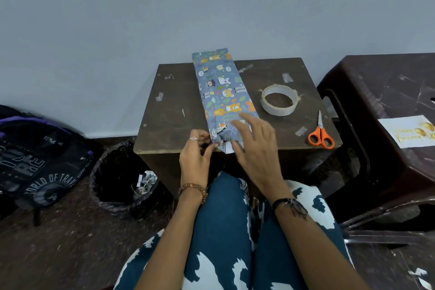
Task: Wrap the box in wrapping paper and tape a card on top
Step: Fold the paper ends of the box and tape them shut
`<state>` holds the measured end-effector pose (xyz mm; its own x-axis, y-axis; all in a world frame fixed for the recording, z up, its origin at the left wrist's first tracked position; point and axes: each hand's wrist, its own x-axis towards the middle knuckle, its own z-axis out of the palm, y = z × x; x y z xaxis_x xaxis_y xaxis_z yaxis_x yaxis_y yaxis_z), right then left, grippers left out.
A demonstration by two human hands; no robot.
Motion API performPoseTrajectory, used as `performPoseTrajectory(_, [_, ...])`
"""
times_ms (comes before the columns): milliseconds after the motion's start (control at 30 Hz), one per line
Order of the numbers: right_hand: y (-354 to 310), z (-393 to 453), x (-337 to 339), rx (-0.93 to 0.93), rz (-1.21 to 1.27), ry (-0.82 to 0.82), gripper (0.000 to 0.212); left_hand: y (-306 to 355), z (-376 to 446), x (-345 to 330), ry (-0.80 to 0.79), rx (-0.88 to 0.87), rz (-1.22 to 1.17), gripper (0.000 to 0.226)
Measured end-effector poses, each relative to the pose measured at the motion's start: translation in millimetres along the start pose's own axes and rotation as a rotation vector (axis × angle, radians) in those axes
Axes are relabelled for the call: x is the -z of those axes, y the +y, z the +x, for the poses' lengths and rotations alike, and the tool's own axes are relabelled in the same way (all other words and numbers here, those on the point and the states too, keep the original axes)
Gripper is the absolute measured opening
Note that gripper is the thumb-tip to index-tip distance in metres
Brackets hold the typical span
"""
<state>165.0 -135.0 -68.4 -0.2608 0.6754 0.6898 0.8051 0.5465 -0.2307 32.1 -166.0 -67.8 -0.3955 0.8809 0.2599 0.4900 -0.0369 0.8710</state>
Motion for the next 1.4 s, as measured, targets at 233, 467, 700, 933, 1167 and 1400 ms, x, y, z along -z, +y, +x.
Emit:
performPoseTrajectory(233, [-4.3,4.7,-5.8,0.097,0.112,0.043,0.023,-0.6,0.3,-2.7,0.015,-0.033,-0.026,0.038])
performPoseTrajectory(467, [-5.0,5.3,-9.9,0.031,0.148,0.034,0.016,0.1,-1.1,-3.6,0.042,-0.058,-0.034,0.043])
performPoseTrajectory(700, [-3.4,5.2,-4.9,-0.03,0.236,0.004,0.02,-3.8,-4.6,1.3,0.077,-0.293,-0.001,0.02])
performPoseTrajectory(933, [2.1,2.3,-2.5,-0.012,0.295,-0.038,0.021,-13.2,1.8,-2.1,0.031,-0.349,0.077,0.015])
performPoseTrajectory(1167, [13.4,1.0,25.1,-0.098,0.486,-0.031,0.032,-16.4,5.4,-2.3,0.042,-0.404,0.04,0.014])
performPoseTrajectory(1400, [49.8,-2.9,27.7,-0.427,0.583,0.038,0.04,-15.1,5.4,-2.8,0.051,-0.389,0.022,0.019])
